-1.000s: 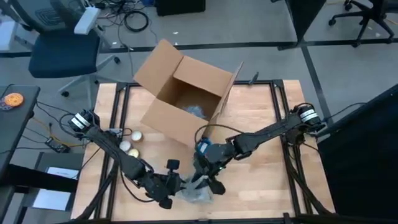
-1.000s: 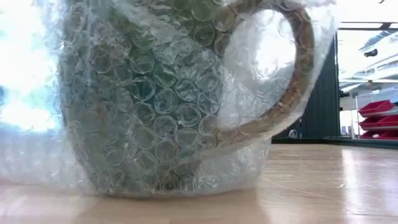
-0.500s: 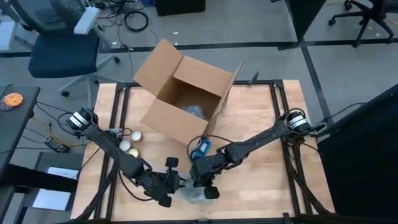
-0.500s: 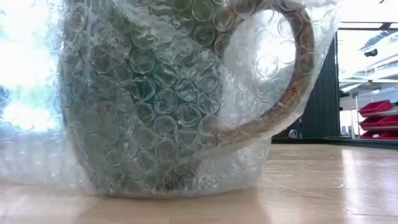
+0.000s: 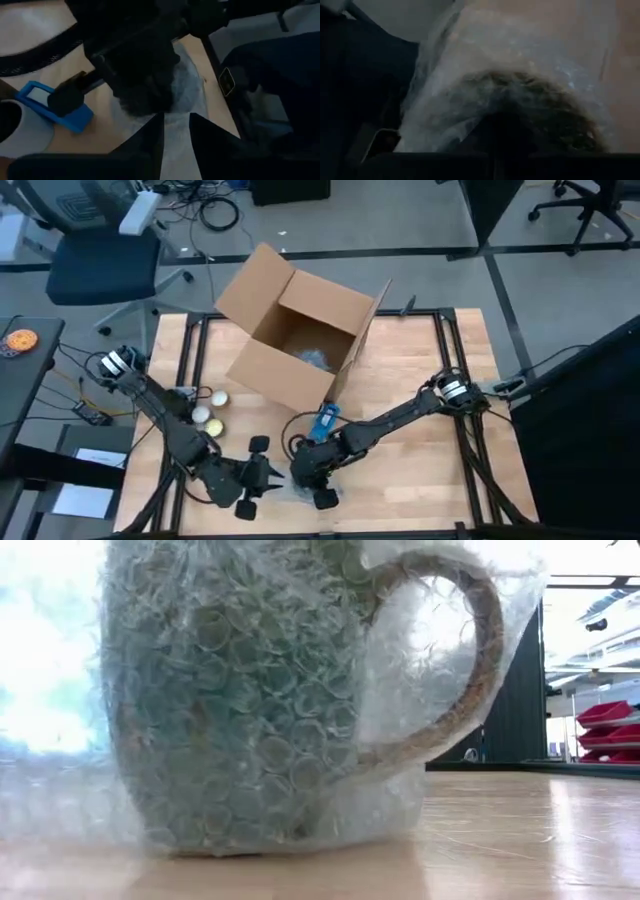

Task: Wrap mug
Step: Wrap the brown mug with the bubble wrap on the table

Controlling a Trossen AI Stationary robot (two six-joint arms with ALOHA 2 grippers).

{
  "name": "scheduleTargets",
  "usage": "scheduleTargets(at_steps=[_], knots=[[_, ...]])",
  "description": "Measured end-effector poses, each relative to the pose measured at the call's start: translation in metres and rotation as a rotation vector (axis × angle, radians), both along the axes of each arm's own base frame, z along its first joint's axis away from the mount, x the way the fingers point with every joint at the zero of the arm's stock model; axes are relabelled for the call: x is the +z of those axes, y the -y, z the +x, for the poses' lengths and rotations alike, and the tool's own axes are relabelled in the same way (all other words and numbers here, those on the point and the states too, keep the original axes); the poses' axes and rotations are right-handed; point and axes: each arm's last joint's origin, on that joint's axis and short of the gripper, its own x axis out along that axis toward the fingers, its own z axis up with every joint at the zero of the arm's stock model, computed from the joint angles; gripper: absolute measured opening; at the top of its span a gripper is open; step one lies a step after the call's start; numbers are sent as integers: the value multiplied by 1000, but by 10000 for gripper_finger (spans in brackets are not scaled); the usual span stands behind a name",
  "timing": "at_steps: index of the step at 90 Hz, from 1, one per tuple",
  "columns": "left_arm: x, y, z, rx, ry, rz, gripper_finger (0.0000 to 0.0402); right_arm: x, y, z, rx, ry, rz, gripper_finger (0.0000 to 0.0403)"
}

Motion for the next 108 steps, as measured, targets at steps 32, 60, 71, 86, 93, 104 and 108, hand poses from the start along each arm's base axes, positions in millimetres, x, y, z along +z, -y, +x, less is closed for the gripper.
scheduleTargets(at_steps=[32,60,71,86,93,104,108], knots=[[19,1,-24,87,-214,-17,76,-3,4,-4,-28,-50,-73,0],[1,9,-65,286,-425,-136,97,-3,1,-5,-18,-44,-73,0],[-10,15,-73,304,-431,-178,122,-3,1,-5,-12,-44,-76,0],[-20,18,-78,330,-413,-207,158,-3,0,-5,3,-42,-78,0],[-32,19,-80,362,-434,-181,169,-3,0,-6,15,-39,-82,0],[-55,22,-79,408,-474,-179,174,-3,0,-6,24,-35,-88,0],[-63,24,-78,420,-485,-180,173,-3,0,-6,24,-35,-88,0]])
